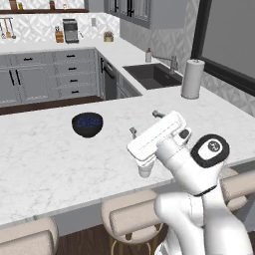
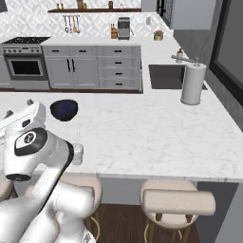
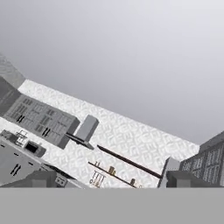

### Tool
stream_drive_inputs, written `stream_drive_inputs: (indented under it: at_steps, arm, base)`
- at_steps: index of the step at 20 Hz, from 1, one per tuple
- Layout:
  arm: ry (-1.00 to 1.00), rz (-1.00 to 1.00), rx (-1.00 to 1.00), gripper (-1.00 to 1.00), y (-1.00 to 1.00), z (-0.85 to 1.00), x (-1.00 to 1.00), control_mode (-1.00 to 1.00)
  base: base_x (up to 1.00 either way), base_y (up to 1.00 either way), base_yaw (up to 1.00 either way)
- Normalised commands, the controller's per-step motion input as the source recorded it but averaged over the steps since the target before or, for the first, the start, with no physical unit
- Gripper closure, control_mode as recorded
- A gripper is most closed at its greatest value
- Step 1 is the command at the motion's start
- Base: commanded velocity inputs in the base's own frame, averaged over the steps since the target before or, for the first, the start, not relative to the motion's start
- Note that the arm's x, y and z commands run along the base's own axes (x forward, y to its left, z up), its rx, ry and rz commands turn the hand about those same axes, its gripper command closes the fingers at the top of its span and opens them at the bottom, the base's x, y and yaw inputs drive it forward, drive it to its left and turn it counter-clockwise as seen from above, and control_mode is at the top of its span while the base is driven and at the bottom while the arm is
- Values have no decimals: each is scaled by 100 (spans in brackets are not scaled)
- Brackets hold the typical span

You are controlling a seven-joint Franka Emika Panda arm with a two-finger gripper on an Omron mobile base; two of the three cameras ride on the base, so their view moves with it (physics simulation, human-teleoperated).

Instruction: Take a straw from the drawer in front and place it inside the glass cup on the dining counter.

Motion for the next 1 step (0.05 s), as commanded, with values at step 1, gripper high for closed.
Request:
stream_drive_inputs:
  at_steps: [1]
  arm:
    - [0,36,0,-100,69,80,-76,-100]
  base:
    - [0,0,0]
